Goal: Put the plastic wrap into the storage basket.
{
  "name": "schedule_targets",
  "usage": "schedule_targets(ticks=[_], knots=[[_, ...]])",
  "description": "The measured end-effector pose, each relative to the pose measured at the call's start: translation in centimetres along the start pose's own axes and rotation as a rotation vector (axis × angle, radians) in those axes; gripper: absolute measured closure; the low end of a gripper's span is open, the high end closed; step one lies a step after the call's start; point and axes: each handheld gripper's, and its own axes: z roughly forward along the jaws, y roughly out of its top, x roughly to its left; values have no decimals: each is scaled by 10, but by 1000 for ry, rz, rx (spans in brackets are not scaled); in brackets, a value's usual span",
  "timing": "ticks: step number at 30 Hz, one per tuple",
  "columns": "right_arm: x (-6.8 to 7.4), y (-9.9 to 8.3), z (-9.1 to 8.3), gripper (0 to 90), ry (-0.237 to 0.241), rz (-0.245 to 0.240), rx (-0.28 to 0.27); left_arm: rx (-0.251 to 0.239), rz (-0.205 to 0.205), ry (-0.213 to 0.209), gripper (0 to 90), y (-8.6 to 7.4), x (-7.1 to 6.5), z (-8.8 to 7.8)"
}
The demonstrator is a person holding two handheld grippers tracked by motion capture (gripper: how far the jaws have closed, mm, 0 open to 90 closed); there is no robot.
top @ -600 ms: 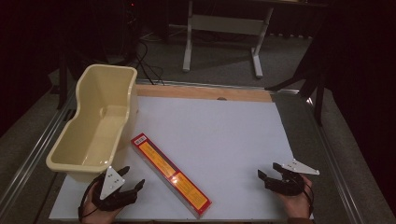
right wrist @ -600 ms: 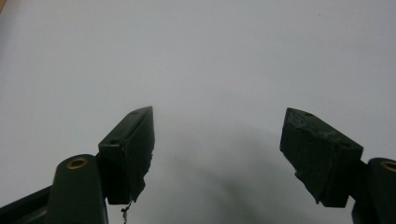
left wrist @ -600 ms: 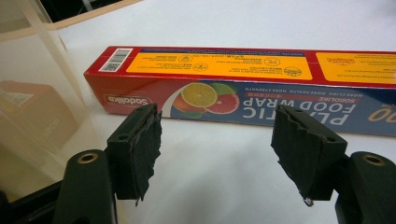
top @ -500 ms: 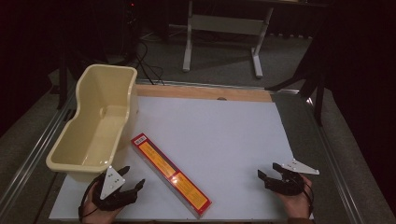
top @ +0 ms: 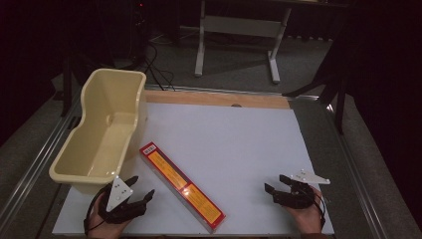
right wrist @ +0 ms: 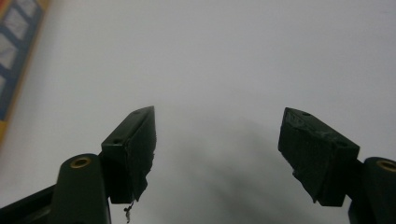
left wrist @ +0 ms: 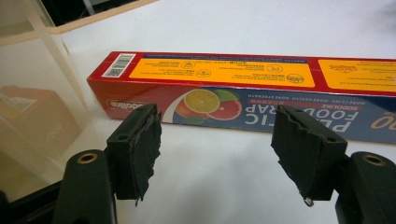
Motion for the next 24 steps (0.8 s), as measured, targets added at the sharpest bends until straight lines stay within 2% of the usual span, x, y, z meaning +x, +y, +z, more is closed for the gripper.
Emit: schedule_targets(ticks=[2,5,6,7,10,11,12,13,15,16,17,18,19,20,21,22,23,24], knots=[[3,1,1,273,16,2,-3,-1,0,1,325,0,0,0],[20,6,7,273,58,-21,3,-3,-4,3,326,0,0,-1],[20,6,7,273,58,-21,3,-3,-4,3,325,0,0,-1],[29,9,11,273,81,-49,17,-3,-1,4,325,0,0,-1],[37,13,15,273,103,-65,23,-3,0,4,326,0,0,0],[44,16,19,273,122,-74,27,-1,0,2,326,0,0,0],[44,16,19,273,122,-74,27,-1,0,2,326,0,0,0],[52,18,23,272,146,-79,32,-1,0,0,327,0,0,0],[61,20,26,268,163,-83,28,0,1,-1,329,0,-1,0],[61,20,26,268,163,-83,28,0,1,-1,328,0,-1,0],[70,23,30,262,185,-76,28,0,1,-1,329,0,-1,0],[70,23,30,262,185,-76,28,0,1,-1,329,0,-1,0],[80,26,33,262,213,-88,31,1,4,-4,330,0,-1,0],[80,26,33,262,213,-88,31,1,4,-4,331,0,-1,0],[91,29,37,261,233,-105,41,1,3,-4,332,0,-1,0],[91,29,37,261,233,-105,41,1,3,-4,331,0,-1,0],[101,31,41,261,252,-114,50,1,2,-4,332,0,-1,0],[101,31,41,261,252,-114,50,1,2,-4,332,0,-1,0]])
